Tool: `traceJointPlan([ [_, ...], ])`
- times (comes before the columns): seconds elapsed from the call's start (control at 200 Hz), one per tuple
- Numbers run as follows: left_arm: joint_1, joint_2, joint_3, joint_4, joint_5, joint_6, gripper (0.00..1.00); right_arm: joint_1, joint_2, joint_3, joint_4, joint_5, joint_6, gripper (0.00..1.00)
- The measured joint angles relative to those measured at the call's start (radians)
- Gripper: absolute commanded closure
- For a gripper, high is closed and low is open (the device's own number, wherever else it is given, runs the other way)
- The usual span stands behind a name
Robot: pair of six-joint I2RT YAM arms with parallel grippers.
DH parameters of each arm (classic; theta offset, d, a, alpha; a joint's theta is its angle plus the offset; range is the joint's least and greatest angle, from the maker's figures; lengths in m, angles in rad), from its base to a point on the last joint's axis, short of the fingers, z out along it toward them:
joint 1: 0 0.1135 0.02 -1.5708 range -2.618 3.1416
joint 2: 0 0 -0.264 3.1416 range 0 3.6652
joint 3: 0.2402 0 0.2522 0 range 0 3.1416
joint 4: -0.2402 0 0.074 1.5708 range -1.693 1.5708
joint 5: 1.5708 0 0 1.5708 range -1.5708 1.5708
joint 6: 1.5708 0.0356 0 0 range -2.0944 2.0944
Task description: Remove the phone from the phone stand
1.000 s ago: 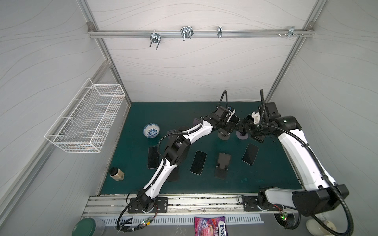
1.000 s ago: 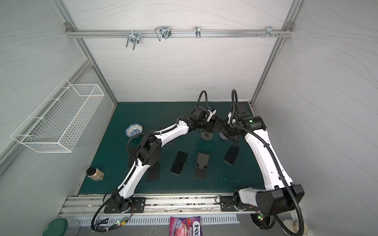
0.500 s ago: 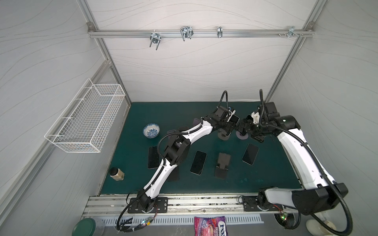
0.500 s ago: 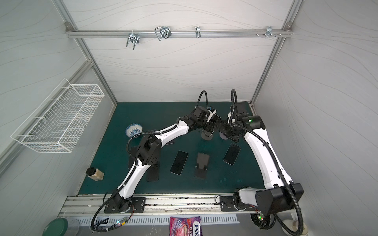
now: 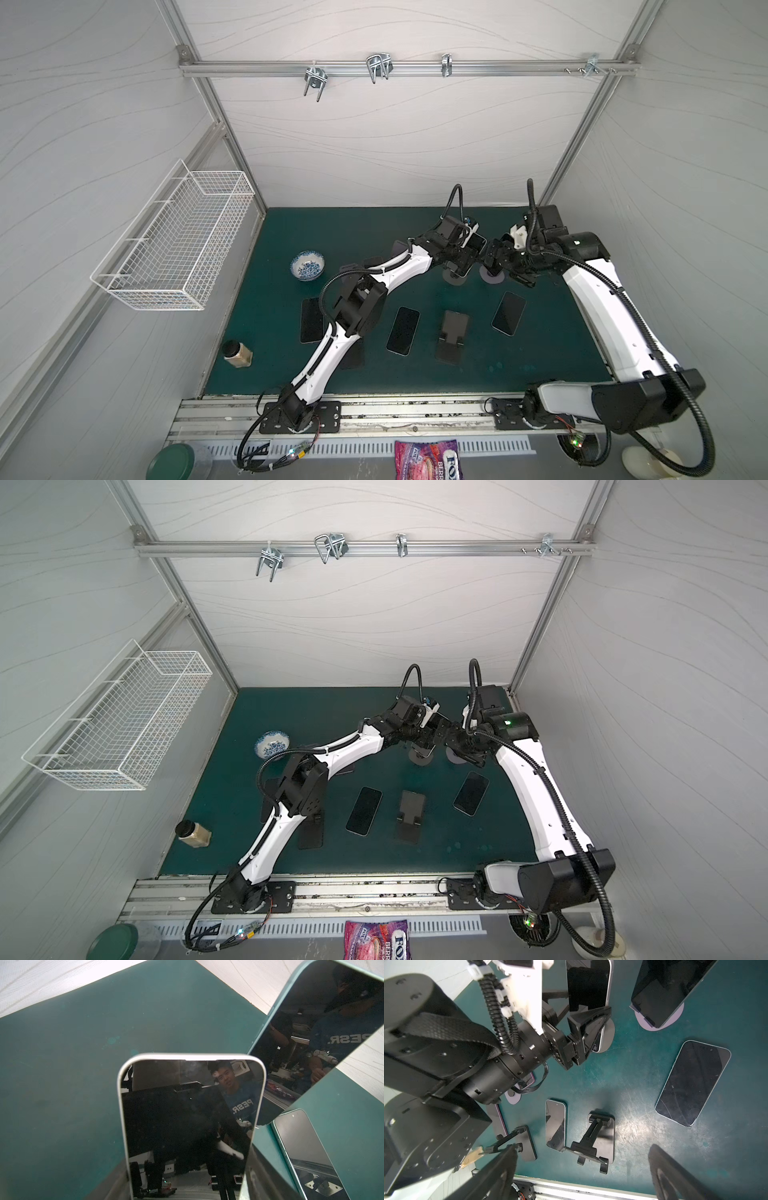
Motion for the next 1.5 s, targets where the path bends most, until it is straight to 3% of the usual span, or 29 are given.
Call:
traceJointPlan([
  [0.75,0.003,-0.054,0.000,-0.008,0.017,0.004,0.30,0.000,0.026,0.060,0.005,-0.040,0.016,0.01],
  [1.045,0.011,-0.130,0.016,-0.045,0.019,0.020,0.30,0.000,0.038,0.163,0.010,-0.064,0.029,0.02],
  [1.315,0.020,-0.250,0.017,-0.135,-0.007,0.045,0.30,0.000,0.038,0.246,0.007,-0.064,0.028,0.03],
  [1.5,0.022,-0.414,-0.116,-0.154,-0.033,0.042,0.31,0.000,0.041,0.262,0.008,-0.068,0.029,0.03],
])
